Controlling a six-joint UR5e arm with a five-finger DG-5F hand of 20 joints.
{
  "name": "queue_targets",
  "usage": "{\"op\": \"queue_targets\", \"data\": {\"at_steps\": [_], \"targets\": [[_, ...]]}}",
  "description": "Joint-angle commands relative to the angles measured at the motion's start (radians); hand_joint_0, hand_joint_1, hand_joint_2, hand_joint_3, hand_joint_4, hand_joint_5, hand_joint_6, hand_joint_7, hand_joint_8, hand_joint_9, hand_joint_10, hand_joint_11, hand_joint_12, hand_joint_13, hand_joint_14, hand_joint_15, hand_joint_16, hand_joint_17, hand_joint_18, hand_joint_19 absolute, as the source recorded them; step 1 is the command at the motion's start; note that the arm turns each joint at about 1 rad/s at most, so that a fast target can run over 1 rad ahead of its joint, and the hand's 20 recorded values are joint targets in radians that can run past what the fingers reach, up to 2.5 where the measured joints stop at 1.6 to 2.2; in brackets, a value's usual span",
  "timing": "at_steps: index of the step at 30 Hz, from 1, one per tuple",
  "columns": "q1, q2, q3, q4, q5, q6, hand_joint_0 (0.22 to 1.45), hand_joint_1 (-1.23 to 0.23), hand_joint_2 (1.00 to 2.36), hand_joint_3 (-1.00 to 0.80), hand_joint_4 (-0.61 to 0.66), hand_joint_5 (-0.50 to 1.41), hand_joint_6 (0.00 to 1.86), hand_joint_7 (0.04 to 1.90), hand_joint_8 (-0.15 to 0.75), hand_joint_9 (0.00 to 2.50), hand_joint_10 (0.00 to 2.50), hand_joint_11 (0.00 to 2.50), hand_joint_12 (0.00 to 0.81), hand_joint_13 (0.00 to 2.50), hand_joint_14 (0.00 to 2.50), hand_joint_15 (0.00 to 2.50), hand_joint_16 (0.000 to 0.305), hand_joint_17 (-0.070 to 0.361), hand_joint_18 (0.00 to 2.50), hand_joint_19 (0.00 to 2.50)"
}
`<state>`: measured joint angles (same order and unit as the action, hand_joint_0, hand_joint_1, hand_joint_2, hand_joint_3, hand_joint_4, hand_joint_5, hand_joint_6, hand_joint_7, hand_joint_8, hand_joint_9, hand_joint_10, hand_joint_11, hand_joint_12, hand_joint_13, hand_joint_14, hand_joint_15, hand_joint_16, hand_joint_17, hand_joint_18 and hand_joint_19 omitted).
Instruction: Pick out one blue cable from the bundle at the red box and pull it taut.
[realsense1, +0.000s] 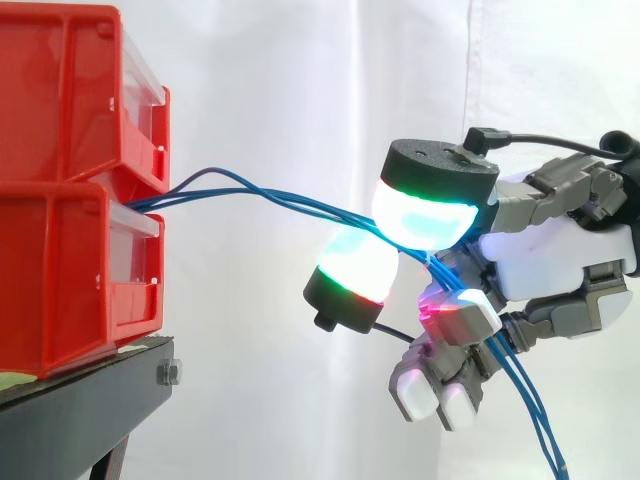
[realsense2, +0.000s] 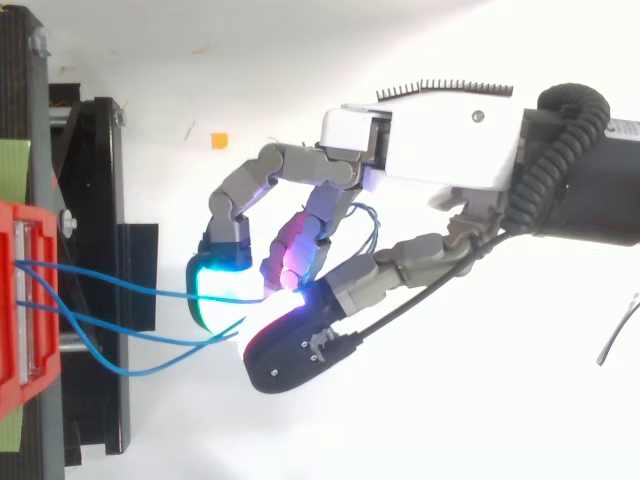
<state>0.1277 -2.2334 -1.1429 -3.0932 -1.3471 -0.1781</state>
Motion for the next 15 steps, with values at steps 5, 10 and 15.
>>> {"op": "queue_targets", "data": {"at_steps": [5, 10, 15], "targets": [[0.001, 0.0, 0.0, -0.001, 0.0, 0.0, 0.72, -0.81, 1.0, -0.5, -0.11, -0.14, 0.94, 0.94, 0.284, 1.27, 0.02, 0.88, 0.357, 0.96, 0.02, 0.39, 0.045, 0.101, 0.91, 0.44], [0.001, 0.0, 0.0, -0.001, 0.0, 0.0, 0.72, -0.85, 1.0, -0.5, -0.11, -0.13, 0.94, 0.93, 0.278, 1.28, 0.02, 0.89, 0.351, 0.97, 0.02, 0.4, 0.045, 0.1, 0.93, 0.43], [0.001, 0.0, 0.0, 0.001, 0.0, 0.002, 0.66, -0.85, 1.0, -0.5, -0.03, -0.13, 0.93, 0.92, 0.277, 1.28, 0.02, 0.9, 0.353, 0.97, 0.02, 0.4, 0.044, 0.099, 0.93, 0.45]]}}
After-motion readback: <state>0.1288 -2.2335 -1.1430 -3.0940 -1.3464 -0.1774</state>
